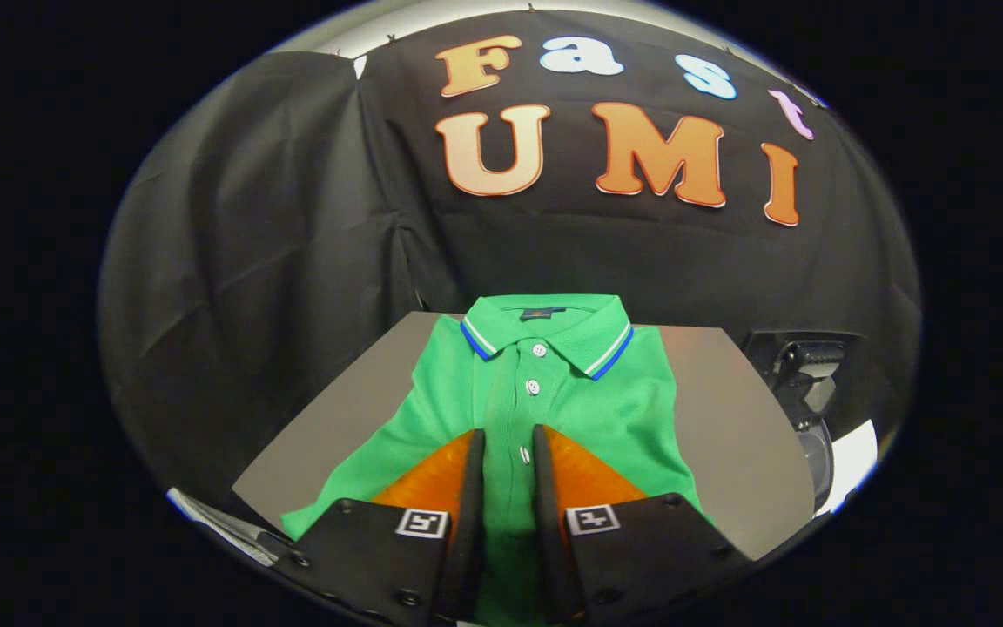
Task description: Put the clothes into the washing machine and then close the washing machine lid.
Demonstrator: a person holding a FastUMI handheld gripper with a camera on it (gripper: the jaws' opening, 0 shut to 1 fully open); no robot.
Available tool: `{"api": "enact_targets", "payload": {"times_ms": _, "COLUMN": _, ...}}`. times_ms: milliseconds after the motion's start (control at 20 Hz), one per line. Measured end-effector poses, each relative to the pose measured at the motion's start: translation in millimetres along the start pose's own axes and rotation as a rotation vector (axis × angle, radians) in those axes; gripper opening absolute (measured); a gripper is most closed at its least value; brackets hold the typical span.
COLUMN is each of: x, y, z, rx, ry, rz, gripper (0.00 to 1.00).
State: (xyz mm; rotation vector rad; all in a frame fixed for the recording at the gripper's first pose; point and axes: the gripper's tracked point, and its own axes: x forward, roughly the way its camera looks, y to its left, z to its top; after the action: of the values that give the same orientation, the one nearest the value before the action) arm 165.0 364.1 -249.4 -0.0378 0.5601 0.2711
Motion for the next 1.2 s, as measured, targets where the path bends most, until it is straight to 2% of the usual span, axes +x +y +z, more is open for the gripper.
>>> {"api": "enact_targets", "payload": {"times_ms": 150, "x": -6, "y": -1, "z": 4, "rx": 0.047, "ry": -0.029, "rz": 0.038, "gripper": 0.20}}
{"api": "enact_targets", "payload": {"times_ms": 200, "x": -10, "y": -1, "z": 3, "rx": 0.050, "ry": -0.040, "rz": 0.061, "gripper": 0.17}}
{"api": "enact_targets", "payload": {"times_ms": 400, "x": -37, "y": -13, "z": 32, "rx": 0.113, "ry": -0.171, "rz": 0.115, "gripper": 0.16}}
{"api": "enact_targets", "payload": {"times_ms": 800, "x": -109, "y": -35, "z": 81, "rx": 0.052, "ry": -0.352, "rz": 0.229, "gripper": 0.16}}
{"api": "enact_targets", "payload": {"times_ms": 1050, "x": -157, "y": -86, "z": 116, "rx": 0.007, "ry": -0.443, "rz": 0.304, "gripper": 0.16}}
{"api": "enact_targets", "payload": {"times_ms": 1200, "x": -186, "y": -136, "z": 131, "rx": 0.016, "ry": -0.488, "rz": 0.339, "gripper": 0.16}}
